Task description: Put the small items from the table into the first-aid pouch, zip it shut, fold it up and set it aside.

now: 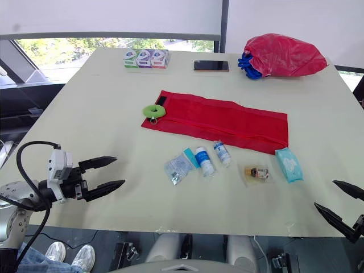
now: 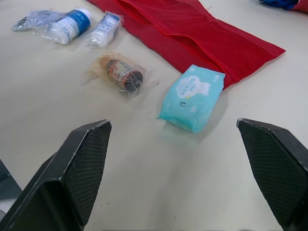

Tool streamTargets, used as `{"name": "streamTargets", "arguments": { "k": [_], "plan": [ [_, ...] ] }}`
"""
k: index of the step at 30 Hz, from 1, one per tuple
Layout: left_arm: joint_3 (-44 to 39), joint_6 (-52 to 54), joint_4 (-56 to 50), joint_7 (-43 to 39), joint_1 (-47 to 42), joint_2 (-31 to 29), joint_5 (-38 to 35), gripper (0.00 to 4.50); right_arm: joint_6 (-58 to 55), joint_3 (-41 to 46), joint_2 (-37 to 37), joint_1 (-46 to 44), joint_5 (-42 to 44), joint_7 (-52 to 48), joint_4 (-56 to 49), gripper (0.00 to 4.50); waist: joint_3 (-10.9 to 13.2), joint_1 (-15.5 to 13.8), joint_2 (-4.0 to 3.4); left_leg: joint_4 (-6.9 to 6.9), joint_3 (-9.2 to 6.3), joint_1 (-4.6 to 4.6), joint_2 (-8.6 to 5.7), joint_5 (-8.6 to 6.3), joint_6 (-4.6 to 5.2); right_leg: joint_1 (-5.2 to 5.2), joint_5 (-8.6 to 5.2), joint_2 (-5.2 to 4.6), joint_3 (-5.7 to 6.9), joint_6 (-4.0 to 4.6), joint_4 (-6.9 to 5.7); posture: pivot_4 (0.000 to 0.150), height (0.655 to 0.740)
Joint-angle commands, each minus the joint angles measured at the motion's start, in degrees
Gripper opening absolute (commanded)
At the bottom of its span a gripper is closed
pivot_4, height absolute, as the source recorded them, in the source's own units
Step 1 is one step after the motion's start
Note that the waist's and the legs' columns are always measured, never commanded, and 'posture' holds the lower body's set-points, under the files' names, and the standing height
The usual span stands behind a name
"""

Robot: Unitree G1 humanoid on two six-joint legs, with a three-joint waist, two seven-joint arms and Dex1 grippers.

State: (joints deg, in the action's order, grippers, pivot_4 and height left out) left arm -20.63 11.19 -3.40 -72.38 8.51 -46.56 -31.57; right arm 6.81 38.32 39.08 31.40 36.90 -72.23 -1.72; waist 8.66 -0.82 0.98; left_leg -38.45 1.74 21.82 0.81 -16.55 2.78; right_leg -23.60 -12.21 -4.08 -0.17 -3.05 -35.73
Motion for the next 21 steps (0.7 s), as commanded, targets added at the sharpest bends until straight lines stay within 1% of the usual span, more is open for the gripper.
{"name": "streamTargets", "arguments": {
  "k": [1, 11, 14, 16, 21],
  "plan": [
    [-0.6, -1.3, -0.2, -0.4, -0.6, 0.2, -0.4, 4.5, 0.1, 1.6, 0.3, 0.1, 0.5, 0.0, -1.4, 4.46, 0.0, 0.0, 0.0, 0.0, 0.0, 0.0, 0.0, 0.0, 0.0, 0.0, 0.0, 0.0, 0.0, 0.0, 0.0, 0.15, 0.74],
    [-0.2, -1.9, 1.2, -0.3, -1.5, 0.5, -0.3, 4.5, -0.5, 0.8, 0.1, -0.7, 0.6, 0.5, -2.9, 4.46, 0.0, 0.0, 0.0, 0.0, 0.0, 0.0, -0.01, 0.0, 0.0, 0.0, 0.01, 0.04, 0.0, 0.02, 0.0, 0.15, 0.74],
    [0.9, -0.6, 0.6, 0.9, -2.8, 1.0, -0.5, 4.5, -1.2, 0.1, 0.2, -1.3, 1.1, 0.7, -5.3, 4.46, 0.0, 0.0, 0.0, -0.01, 0.0, 0.0, -0.02, 0.0, 0.0, 0.01, 0.01, 0.04, 0.0, 0.0, 0.0, 0.15, 0.74],
    [1.7, 0.4, 0.4, 1.9, -4.0, 1.3, -0.5, 4.5, -2.4, -0.4, 0.0, -1.7, 1.5, 1.5, -7.7, 4.46, 0.0, 0.0, 0.0, -0.01, 0.0, -0.01, -0.02, 0.0, 0.0, 0.01, 0.02, 0.05, 0.02, 0.02, -0.01, 0.15, 0.74],
    [6.9, 5.1, 0.2, 5.2, -10.1, 2.3, 0.6, 4.5, -7.2, -5.1, -0.8, -2.6, 3.5, 5.9, -19.6, 4.46, 0.0, -0.1, 0.0, -0.02, -0.01, 0.0, -0.03, 0.01, 0.0, 0.02, 0.11, 0.09, 0.06, 0.15, -0.03, 0.15, 0.74]
  ]
}}
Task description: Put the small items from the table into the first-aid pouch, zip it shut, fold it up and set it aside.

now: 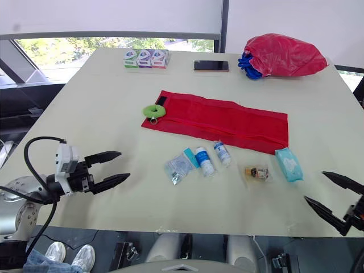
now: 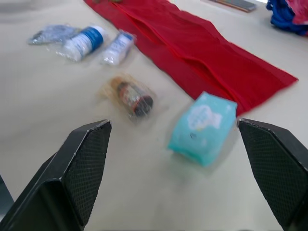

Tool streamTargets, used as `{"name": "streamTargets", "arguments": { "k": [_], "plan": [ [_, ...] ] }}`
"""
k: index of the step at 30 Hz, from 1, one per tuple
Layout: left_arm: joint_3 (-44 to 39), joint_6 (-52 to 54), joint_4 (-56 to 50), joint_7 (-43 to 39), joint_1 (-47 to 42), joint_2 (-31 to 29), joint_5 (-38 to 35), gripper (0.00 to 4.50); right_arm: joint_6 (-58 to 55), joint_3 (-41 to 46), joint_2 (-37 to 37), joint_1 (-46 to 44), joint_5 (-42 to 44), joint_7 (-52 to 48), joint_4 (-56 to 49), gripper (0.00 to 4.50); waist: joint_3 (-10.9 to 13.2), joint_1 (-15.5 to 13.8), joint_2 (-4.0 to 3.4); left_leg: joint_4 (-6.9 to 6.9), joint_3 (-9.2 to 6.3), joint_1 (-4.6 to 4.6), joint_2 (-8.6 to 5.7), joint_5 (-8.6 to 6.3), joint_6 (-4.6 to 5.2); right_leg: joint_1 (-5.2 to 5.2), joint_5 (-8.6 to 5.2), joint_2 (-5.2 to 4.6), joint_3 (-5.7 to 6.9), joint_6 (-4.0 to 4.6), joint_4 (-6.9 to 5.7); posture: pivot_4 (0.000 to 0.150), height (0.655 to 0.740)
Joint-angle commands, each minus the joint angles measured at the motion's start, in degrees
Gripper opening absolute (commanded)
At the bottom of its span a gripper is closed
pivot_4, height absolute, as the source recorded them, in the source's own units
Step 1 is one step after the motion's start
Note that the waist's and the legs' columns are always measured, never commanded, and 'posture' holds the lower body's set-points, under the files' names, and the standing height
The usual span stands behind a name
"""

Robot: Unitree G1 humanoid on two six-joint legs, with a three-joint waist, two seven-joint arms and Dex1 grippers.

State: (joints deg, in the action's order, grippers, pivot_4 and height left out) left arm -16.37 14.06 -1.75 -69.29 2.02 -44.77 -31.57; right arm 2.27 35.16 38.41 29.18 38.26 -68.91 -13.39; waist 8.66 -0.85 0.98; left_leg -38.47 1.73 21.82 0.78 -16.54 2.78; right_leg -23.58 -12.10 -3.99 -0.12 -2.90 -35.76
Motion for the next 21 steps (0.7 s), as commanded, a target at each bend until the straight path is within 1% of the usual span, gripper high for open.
{"name": "streamTargets", "arguments": {
  "k": [1, 6, 9, 11, 14, 21],
  "plan": [
    [3.8, 3.0, -1.2, 2.6, -5.0, 0.6, 1.1, 4.5, -3.6, -2.9, -0.2, -0.6, 2.3, 3.5, -9.9, 4.46, 0.0, -0.1, 0.02, -0.02, -0.03, 0.01, -0.02, 0.0, 0.0, 0.01, 0.0, 0.0, 0.04, 0.0, -0.02, 0.15, 0.74],
    [10.6, 8.0, 1.2, 3.8, -12.4, 1.6, 3.5, 4.5, -8.5, -8.5, -0.1, -3.2, 3.6, 8.2, -18.9, 4.46, 0.0, 0.0, 0.09, -0.04, -0.08, 0.04, -0.15, 0.01, 0.0, 0.02, 0.02, 0.01, 0.05, 0.0, -0.03, 0.15, 0.74],
    [15.7, 9.6, 4.0, 2.5, -16.4, 1.3, 6.7, 4.5, -11.0, -11.8, 0.6, -5.4, 3.5, 10.8, -23.1, 4.46, 0.0, 0.1, 0.12, -0.04, -0.08, 0.04, -0.19, 0.01, 0.0, 0.02, 0.02, 0.02, 0.05, 0.0, -0.03, 0.15, 0.74],
    [19.6, 9.4, 7.0, 1.5, -20.0, 2.2, 9.3, 4.5, -12.2, -14.2, 0.3, -7.2, 3.5, 12.7, -25.9, 4.46, 0.0, 0.1, 0.14, -0.04, -0.09, 0.04, -0.2, 0.01, 0.0, 0.02, 0.02, 0.03, 0.06, 0.0, -0.04, 0.15, 0.74],
    [24.1, 9.7, 11.0, 0.2, -24.7, 4.0, 12.3, 4.5, -13.6, -16.8, 0.3, -9.0, 2.8, 14.8, -28.4, 4.46, 0.0, -0.1, 0.21, -0.12, -0.23, 0.09, -0.27, 0.03, 0.0, 0.03, 0.01, 0.07, 0.12, -0.02, -0.07, 0.15, 0.74],
    [29.5, 7.3, 14.8, -4.4, -28.1, 6.1, 15.7, 4.5, -14.9, -18.3, 0.2, -10.5, 1.5, 18.2, -30.5, 4.46, 0.0, -0.2, 0.28, -0.17, -0.37, 0.16, -0.36, 0.02, 0.01, 0.09, 0.02, 0.04, 0.12, 0.0, -0.07, 0.15, 0.74]
  ]
}}
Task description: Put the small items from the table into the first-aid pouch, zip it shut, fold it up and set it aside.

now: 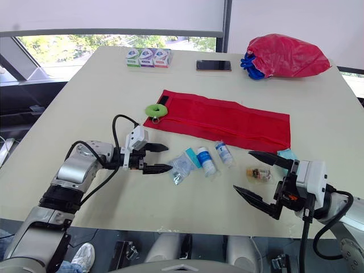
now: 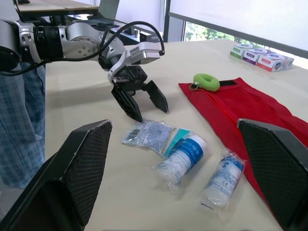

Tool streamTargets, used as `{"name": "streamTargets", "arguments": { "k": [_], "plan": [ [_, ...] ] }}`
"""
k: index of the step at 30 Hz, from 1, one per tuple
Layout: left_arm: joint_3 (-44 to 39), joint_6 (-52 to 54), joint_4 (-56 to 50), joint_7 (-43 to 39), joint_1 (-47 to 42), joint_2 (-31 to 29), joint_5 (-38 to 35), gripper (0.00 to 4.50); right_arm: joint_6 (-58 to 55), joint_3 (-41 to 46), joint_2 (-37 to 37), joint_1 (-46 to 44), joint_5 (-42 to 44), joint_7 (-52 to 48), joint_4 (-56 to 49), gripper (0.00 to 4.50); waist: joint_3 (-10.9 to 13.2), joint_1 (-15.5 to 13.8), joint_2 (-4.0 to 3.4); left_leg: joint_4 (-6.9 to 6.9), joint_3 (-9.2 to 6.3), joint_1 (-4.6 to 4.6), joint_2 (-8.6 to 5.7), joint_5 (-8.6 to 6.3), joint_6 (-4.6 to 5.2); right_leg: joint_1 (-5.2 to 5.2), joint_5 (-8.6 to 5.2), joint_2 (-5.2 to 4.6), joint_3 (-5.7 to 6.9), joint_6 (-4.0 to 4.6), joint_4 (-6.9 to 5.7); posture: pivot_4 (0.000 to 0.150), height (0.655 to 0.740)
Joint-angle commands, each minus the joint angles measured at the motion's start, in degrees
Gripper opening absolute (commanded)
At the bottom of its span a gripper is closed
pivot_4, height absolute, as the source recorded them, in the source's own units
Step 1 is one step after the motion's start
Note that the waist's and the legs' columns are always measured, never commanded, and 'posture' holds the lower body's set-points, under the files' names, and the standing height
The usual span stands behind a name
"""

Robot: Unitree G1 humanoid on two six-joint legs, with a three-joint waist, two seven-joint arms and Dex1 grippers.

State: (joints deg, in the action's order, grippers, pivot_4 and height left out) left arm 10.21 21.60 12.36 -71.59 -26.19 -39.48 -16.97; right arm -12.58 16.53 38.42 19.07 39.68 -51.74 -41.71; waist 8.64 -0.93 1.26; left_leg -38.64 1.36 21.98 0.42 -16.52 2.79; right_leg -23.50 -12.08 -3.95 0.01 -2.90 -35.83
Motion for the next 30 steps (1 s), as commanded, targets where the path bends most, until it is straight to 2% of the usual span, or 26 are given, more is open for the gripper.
{"name": "streamTargets", "arguments": {
  "k": [1, 5, 7, 9, 10, 12, 13, 15, 17, 18, 24, 30],
  "plan": [
    [3.3, -0.1, 0.7, -2.9, -0.1, 1.1, 1.2, 4.5, 0.0, 0.4, 0.1, -0.3, -0.1, 1.3, -2.3, 4.46, 0.0, -0.1, -0.01, -0.02, -0.04, -0.02, 0.0, 0.0, 0.0, 0.05, -0.01, 0.0, 0.03, 0.0, -0.01, 0.15, 0.74],
    [4.8, -1.1, 0.8, -4.5, 0.1, 1.6, 2.5, 4.5, 0.2, 0.2, 0.0, -0.2, -0.4, 1.9, -2.5, 4.46, 0.0, 0.0, -0.01, -0.09, -0.04, -0.01, 0.0, 0.0, 0.0, 0.07, 0.0, 0.0, 0.04, -0.01, -0.01, 0.15, 0.74],
    [5.6, -2.5, 0.6, -5.4, 1.0, 1.3, 3.5, 3.93, 0.2, 0.0, 0.0, -0.3, -0.5, 2.1, -2.5, 4.5, 0.0, 0.0, -0.02, -0.08, -0.05, -0.02, 0.0, 0.0, 0.01, 0.07, 0.0, 0.0, 0.04, -0.01, -0.01, 0.15, 0.74],
    [5.9, -3.2, 0.6, -5.8, 1.5, 1.3, 4.0, 3.69, 0.3, -0.1, 0.0, -0.5, -0.6, 2.2, -2.5, 4.5, 0.0, 0.0, -0.03, -0.08, -0.06, -0.02, 0.0, 0.0, 0.0, 0.07, 0.0, 0.0, 0.04, 0.0, -0.01, 0.15, 0.74],
    [6.1, -3.9, 1.0, -5.9, 1.6, 1.3, 4.4, 3.08, 0.3, -0.2, 0.0, -0.6, -0.6, 2.3, -2.4, 4.5, 0.0, 0.0, -0.04, -0.08, -0.05, -0.02, 0.0, 0.0, 0.01, 0.07, 0.0, 0.0, 0.04, 0.0, -0.01, 0.15, 0.74],
    [6.4, -6.1, 2.0, -5.9, 1.7, 1.3, 5.7, 2.56, 0.3, -0.3, 0.1, -0.9, -0.6, 2.5, -2.3, 4.5, -0.1, 0.0, -0.07, -0.09, -0.05, -0.02, 0.0, 0.0, 0.01, 0.08, 0.0, -0.01, 0.04, 0.0, -0.01, 0.15, 0.74],
    [6.4, -6.8, 2.3, -5.8, 1.8, 1.4, 6.0, 1.95, 0.3, -0.4, 0.1, -1.0, -0.6, 2.5, -2.3, 4.5, -0.1, -0.1, -0.09, -0.09, -0.05, -0.04, 0.0, 0.0, 0.01, 0.11, 0.0, -0.01, 0.04, -0.01, -0.01, 0.15, 0.74],
    [6.3, -7.2, 2.4, -6.0, 2.0, 1.6, 5.8, 1.4, 0.4, -0.6, 0.0, -1.3, -0.7, 2.5, -2.1, 4.5, -0.1, -0.2, -0.13, -0.14, -0.09, -0.11, 0.0, 0.0, 0.02, 0.2, -0.01, -0.01, 0.04, -0.02, -0.02, 0.15, 0.74],
    [6.0, -7.3, 2.4, -6.0, 2.3, 1.7, 5.7, 0.41, 0.5, -0.7, 0.0, -1.3, -0.8, 2.4, -1.9, 4.5, -0.1, -0.1, -0.12, -0.18, -0.12, -0.11, 0.0, 0.01, 0.02, 0.21, -0.12, 0.0, 0.05, -0.21, -0.02, 0.15, 0.74],
    [5.8, -7.5, 2.3, -5.9, 2.4, 1.8, 5.7, 0.21, 0.5, -0.7, 0.0, -1.4, -0.8, 2.4, -1.9, 4.5, -0.1, -0.1, -0.16, -0.18, -0.12, -0.12, 0.0, 0.01, 0.02, 0.22, -0.12, 0.0, 0.05, -0.21, -0.02, 0.15, 0.74],
    [1.7, -3.0, 0.0, -5.5, 3.0, 1.7, 1.5, 0.15, 0.3, -1.0, 0.0, -1.9, -0.7, 2.4, -1.8, 4.5, -0.1, 0.1, -0.18, -0.18, -0.13, -0.11, 0.0, 0.0, 0.02, 0.21, -0.01, 0.0, 0.06, -0.03, -0.02, 0.15, 0.74],
    [-4.8, 10.1, -8.4, -5.2, 4.6, 1.0, -9.6, 0.13, -4.2, -3.8, -0.1, -3.4, 0.6, 5.6, -2.1, 4.5, 0.0, 0.3, -0.05, -0.18, -0.13, -0.01, 0.12, 0.0, 0.02, 0.11, -0.01, 0.06, 0.06, -0.03, -0.03, 0.15, 0.74]
  ]
}}
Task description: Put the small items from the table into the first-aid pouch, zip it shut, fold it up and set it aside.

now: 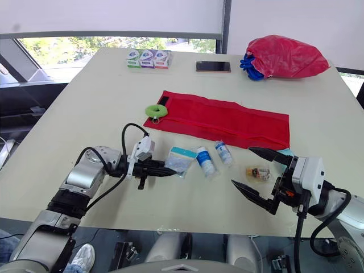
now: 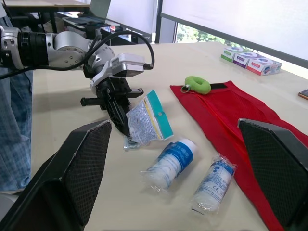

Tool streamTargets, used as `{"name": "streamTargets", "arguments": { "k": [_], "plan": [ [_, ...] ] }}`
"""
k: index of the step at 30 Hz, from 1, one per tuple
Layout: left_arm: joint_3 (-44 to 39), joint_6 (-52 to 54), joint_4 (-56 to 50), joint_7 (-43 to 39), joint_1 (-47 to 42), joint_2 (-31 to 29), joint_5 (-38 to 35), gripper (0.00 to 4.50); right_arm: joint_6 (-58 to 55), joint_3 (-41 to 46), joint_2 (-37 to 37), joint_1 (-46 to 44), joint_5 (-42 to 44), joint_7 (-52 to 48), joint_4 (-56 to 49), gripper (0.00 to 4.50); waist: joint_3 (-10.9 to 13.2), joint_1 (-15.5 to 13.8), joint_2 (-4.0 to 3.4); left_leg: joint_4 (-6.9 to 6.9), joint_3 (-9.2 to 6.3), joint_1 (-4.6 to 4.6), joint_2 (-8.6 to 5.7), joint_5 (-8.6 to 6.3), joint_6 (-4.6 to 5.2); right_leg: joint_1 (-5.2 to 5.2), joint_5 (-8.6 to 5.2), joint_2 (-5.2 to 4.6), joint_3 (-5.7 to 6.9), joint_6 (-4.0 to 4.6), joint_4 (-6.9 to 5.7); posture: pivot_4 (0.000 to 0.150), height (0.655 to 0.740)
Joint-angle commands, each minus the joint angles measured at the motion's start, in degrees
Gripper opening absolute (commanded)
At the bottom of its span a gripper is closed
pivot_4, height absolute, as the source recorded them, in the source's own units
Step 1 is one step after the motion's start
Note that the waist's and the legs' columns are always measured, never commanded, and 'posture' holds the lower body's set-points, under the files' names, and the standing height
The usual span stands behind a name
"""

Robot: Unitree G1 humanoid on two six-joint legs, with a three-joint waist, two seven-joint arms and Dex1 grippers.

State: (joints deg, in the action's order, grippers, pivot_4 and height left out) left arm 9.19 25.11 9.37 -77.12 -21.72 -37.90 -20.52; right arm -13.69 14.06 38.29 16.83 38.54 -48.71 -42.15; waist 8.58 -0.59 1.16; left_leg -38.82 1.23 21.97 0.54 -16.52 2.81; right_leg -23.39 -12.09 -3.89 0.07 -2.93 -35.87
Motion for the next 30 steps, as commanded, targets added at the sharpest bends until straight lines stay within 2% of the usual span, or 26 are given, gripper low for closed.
{"name": "streamTargets", "arguments": {
  "k": [1, 3, 8, 12, 17, 24, 27, 29, 30],
  "plan": [
    [-4.7, 9.2, -7.0, 0.6, 0.2, -0.4, -8.0, 0.13, -4.7, -2.1, -0.3, -1.9, 2.2, 4.3, -1.9, 4.5, 0.1, -0.1, 0.07, 0.0, -0.02, 0.03, 0.02, 0.0, 0.0, -0.03, 0.0, 0.0, 0.02, 0.0, -0.01, 0.15, 0.74],
    [-6.5, 14.7, -10.5, 1.3, 0.3, 0.1, -12.7, 0.12, -9.3, -4.3, -1.1, -4.4, 2.9, 9.7, -2.6, 4.5, 0.1, -0.1, 0.08, 0.0, -0.02, 0.04, 0.02, 0.0, -0.01, -0.05, 0.0, -0.01, 0.03, 0.01, -0.01, 0.15, 0.74],
    [-10.8, 25.1, -15.6, 4.9, -1.4, 3.3, -23.8, 0.12, -22.4, -9.5, -4.0, -12.4, 12.8, 21.7, -4.4, 4.5, 0.1, -0.2, 0.09, 0.0, -0.04, 0.06, 0.01, 0.01, -0.01, -0.05, 0.01, -0.03, 0.03, 0.03, -0.01, 0.15, 0.74],
    [-14.5, 32.4, -17.5, 10.0, -4.2, 6.9, -32.6, 0.12, -32.5, -11.8, -5.0, -20.1, 25.6, 32.1, -2.7, 4.5, 0.1, -0.1, 0.14, 0.0, -0.08, 0.1, -0.02, 0.01, -0.01, -0.06, 0.02, -0.03, 0.06, 0.04, -0.01, 0.15, 0.74],
    [-15.0, 36.6, -18.8, 14.8, -6.6, 9.1, -37.2, 0.12, -33.7, -12.9, -9.2, -25.6, 42.0, 41.1, -0.1, 4.5, 0.1, -0.1, 0.17, 0.0, -0.16, 0.15, -0.07, 0.01, -0.01, -0.06, 0.06, 0.0, 0.08, 0.0, 0.0, 0.15, 0.74],
    [-13.6, 37.5, -19.7, 16.8, -7.3, 9.8, -38.4, 0.12, -33.6, -15.5, -9.9, -30.3, 50.4, 48.4, 2.2, 4.5, 0.1, 0.0, 0.16, 0.0, -0.13, 0.15, -0.1, 0.01, -0.01, -0.06, 0.03, -0.01, 0.05, 0.05, 0.01, 0.15, 0.74],
    [-12.9, 37.6, -19.8, 17.1, -7.6, 10.2, -38.4, 0.12, -32.8, -16.3, -10.6, -31.5, 51.6, 49.9, 2.4, 3.77, 0.1, 0.0, 0.17, 0.0, -0.13, 0.14, -0.11, 0.01, -0.01, -0.06, 0.03, 0.0, 0.05, 0.05, 0.0, 0.15, 0.74],
    [-12.4, 37.6, -20.1, 17.0, -7.6, 10.1, -38.3, 0.12, -32.1, -16.4, -11.2, -31.8, 52.0, 50.7, 2.4, 2.67, 0.1, 0.0, 0.17, 0.0, -0.13, 0.15, -0.11, 0.01, -0.01, -0.06, 0.03, 0.01, 0.05, 0.05, 0.0, 0.15, 0.74],
    [-12.2, 37.7, -20.2, 16.9, -7.6, 10.0, -38.3, 0.12, -31.7, -16.4, -11.5, -31.9, 52.2, 51.1, 2.4, 2.34, 0.1, 0.0, 0.17, 0.0, -0.13, 0.15, -0.11, 0.01, -0.01, -0.06, 0.03, 0.02, 0.05, 0.05, 0.0, 0.15, 0.74]
  ]
}}
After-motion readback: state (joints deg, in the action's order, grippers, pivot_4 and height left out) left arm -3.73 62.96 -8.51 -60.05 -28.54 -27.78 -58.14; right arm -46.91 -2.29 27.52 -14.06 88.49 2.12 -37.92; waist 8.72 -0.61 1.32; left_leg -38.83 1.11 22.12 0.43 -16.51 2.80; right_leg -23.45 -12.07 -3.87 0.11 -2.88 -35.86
